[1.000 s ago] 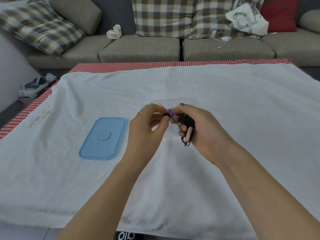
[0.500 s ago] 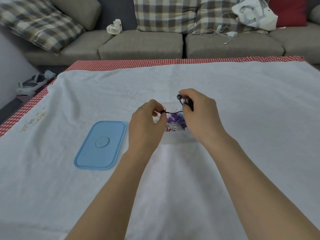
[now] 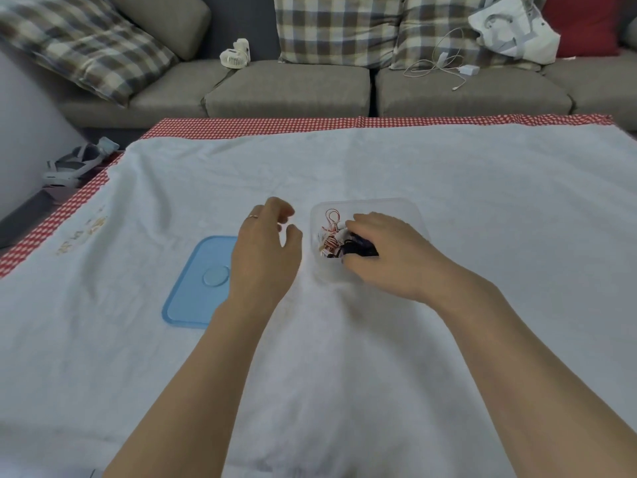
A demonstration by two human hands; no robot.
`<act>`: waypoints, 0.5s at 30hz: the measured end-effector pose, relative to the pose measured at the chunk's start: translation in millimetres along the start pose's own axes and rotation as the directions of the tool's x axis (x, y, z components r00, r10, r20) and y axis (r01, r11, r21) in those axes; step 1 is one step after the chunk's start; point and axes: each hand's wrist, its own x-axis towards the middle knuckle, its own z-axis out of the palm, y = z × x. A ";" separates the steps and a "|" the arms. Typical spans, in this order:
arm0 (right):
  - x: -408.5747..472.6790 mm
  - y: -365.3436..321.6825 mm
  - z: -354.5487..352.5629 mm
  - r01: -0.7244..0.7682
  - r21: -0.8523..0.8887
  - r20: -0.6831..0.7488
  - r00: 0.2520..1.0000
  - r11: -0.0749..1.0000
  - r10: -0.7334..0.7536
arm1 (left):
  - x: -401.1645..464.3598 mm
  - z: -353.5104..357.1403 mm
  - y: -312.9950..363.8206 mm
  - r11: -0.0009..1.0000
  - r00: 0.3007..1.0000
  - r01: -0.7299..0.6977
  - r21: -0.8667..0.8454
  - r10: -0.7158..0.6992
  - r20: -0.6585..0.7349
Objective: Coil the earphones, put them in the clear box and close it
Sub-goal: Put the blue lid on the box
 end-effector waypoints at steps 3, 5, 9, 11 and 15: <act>-3.7 -4.1 18.0 0.007 -0.220 0.069 0.998 0.976 0.008 | -7.2 -12.3 -28.6 0.934 0.972 0.131 0.331 -0.186 0.142; -8.1 -4.8 25.3 -0.005 -0.218 0.044 0.999 0.976 0.014 | -13.4 -17.6 -47.3 0.814 0.905 0.201 0.545 -0.367 0.215; -15.7 -7.9 21.5 0.006 -0.129 -0.107 0.994 0.992 -0.020 | -20.0 -32.3 -70.2 0.687 0.810 0.311 0.657 -0.554 0.195; -18.5 -12.5 21.2 0.016 -0.108 -0.134 0.990 0.994 -0.031 | -20.1 -38.4 -74.4 0.714 0.841 0.294 0.635 -0.509 0.183; -21.7 -20.7 25.3 0.050 -0.109 -0.169 0.983 0.993 -0.068 | -21.2 -45.1 -72.2 0.733 0.875 0.223 0.643 -0.442 0.200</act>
